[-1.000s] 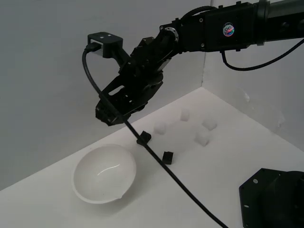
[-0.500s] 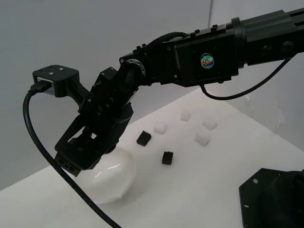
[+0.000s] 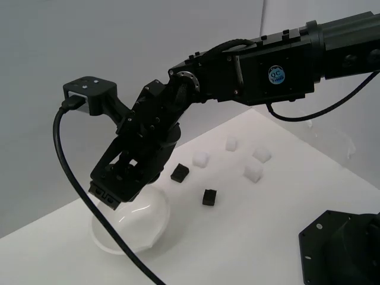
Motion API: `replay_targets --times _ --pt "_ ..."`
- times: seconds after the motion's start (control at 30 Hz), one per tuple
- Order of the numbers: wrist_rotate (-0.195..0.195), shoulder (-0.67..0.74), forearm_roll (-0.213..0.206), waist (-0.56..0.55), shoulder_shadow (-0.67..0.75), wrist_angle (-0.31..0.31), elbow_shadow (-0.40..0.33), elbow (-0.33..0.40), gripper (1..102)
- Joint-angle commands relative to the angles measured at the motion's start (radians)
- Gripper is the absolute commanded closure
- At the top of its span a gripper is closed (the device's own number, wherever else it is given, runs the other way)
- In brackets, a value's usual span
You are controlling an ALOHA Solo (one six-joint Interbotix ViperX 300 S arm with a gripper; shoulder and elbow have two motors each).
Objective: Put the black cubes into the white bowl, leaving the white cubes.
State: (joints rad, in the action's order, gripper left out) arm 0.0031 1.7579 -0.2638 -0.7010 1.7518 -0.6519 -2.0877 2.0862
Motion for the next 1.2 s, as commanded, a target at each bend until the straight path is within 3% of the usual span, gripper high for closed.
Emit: replay_targets --times 0.0,0.2,0.27,0.37,0.4,0.87,1.03,1.17 --pt "0.018 0.04 -0.012 0.015 0.046 -0.002 -0.006 0.011 100" --pt "0.031 0.055 -0.011 0.032 0.064 -0.003 -0.02 0.025 97" --pt "0.031 0.064 -0.012 0.032 0.071 -0.002 -0.021 0.025 83" --pt "0.029 0.069 -0.017 0.034 0.075 -0.003 -0.02 0.023 49" --pt "0.028 0.067 -0.018 0.035 0.075 -0.003 -0.02 0.023 44" --pt "0.026 0.049 -0.02 0.035 0.057 -0.003 -0.026 0.031 44" --pt "0.032 0.084 -0.003 0.118 0.092 -0.029 -0.031 0.035 44" --pt "0.08 0.11 -0.002 0.195 0.117 -0.052 -0.043 0.048 44"
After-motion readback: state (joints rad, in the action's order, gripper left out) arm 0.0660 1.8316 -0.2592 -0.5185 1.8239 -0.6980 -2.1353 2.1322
